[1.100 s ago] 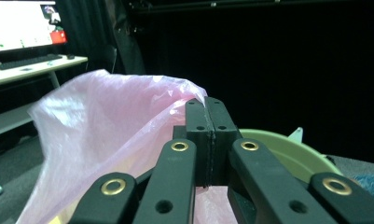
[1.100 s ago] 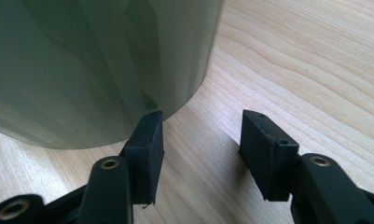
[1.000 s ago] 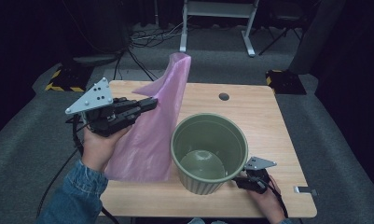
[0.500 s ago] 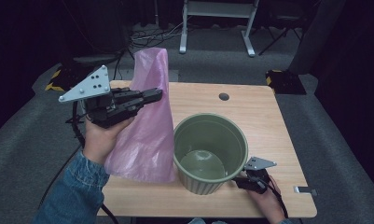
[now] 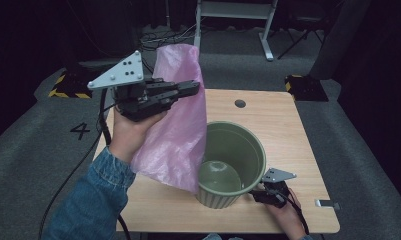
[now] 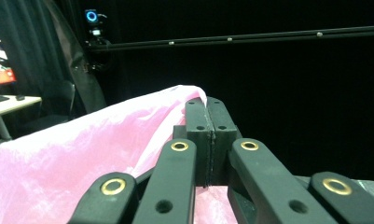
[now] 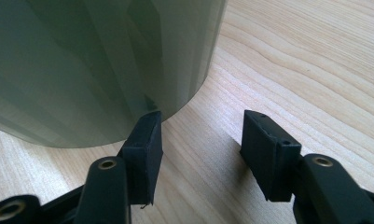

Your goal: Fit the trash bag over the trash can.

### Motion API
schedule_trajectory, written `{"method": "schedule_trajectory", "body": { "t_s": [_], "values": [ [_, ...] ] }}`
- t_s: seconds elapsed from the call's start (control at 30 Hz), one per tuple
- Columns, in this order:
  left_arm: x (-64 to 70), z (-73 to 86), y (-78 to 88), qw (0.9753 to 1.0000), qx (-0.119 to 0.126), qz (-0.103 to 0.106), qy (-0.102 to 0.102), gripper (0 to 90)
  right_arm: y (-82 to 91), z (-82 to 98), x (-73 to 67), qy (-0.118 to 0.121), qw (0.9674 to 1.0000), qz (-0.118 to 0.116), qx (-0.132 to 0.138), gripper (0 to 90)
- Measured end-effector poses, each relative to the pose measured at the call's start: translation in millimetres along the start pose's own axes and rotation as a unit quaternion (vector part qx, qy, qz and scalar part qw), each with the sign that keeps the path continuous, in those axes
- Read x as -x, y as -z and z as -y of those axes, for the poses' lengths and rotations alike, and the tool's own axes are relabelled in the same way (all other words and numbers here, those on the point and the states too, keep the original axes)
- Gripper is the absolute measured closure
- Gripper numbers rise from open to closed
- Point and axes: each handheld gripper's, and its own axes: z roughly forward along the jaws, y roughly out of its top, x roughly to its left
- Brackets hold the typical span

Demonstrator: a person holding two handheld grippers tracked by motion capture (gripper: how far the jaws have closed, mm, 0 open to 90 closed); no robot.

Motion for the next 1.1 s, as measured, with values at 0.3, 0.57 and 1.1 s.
{"method": "schedule_trajectory", "body": {
  "t_s": [0.3, 0.57, 1.1],
  "values": [
    [1.6, -3.6, -30.4, 0.9999, -0.002, 0.013, -0.006, 89.5, 0.1, 0.2, -0.1, 0.002, 1.0000, -0.001, 0.000, 47.8],
    [-0.7, 10.8, -57.9, 0.9995, -0.030, 0.010, -0.010, 89.5, 0.2, 0.2, -0.2, 0.002, 1.0000, -0.001, -0.001, 47.6],
    [-19.3, 32.4, -52.4, 0.9973, -0.069, -0.015, -0.018, 89.5, 0.3, 0.2, -0.2, 0.002, 1.0000, -0.002, -0.001, 47.3]
  ]
}}
